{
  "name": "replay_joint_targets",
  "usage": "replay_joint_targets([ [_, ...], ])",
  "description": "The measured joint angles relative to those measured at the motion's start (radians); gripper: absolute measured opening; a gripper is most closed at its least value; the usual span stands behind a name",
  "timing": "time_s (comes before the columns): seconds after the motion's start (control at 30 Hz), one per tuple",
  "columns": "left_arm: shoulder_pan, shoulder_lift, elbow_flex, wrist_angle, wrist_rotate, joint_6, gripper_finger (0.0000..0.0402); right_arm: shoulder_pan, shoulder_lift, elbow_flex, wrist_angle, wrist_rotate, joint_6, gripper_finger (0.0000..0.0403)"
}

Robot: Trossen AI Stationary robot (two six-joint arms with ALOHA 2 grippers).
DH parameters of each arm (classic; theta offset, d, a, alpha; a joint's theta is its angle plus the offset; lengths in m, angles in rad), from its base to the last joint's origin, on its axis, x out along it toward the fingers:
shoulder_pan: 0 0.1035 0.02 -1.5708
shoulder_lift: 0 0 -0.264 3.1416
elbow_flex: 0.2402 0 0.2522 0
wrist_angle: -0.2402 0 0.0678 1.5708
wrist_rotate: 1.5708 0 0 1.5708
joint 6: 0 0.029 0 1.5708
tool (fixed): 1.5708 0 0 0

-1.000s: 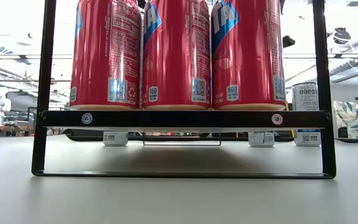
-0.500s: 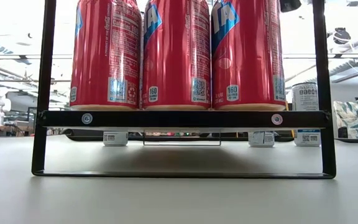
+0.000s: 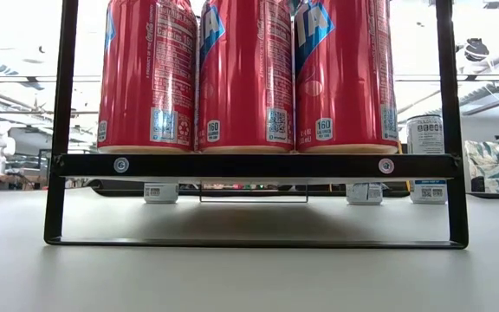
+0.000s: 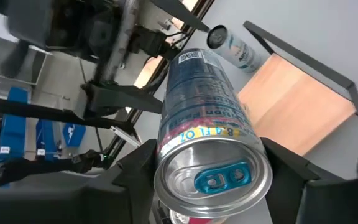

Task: Sort soda cans
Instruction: Put the top blue soda can on the shelf and align it with the other blue soda can

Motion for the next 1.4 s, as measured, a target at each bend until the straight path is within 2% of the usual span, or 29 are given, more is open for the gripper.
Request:
replay_joint_targets([
  [0.3,-0.011,0.016,-0.001,-0.005,0.023,0.001,0.0383,0.04,0.023,0.0,0.047,0.0,0.005,0.0201],
  [0.77,-0.032,0.015,-0.001,-0.011,0.012,-0.001,0.0243,0.052,0.032,0.0,0.067,-0.002,0.022,0.0201],
  [0.87,-0.034,0.015,-0.001,-0.014,0.011,-0.001,0.0228,0.053,0.031,0.0,0.067,-0.001,0.024,0.0201],
  [1.07,-0.034,0.015,0.008,-0.025,0.005,-0.022,0.0225,0.052,0.032,0.0,0.072,0.0,-0.007,0.0203],
  [1.23,-0.036,0.004,0.02,-0.029,0.011,-0.053,0.0224,0.051,0.029,0.0,0.114,-0.04,-0.066,0.0236],
  [1.4,-0.034,-0.033,0.024,-0.02,0.094,-0.149,0.0223,0.052,0.013,0.0,0.236,-0.128,-0.165,0.0294],
])
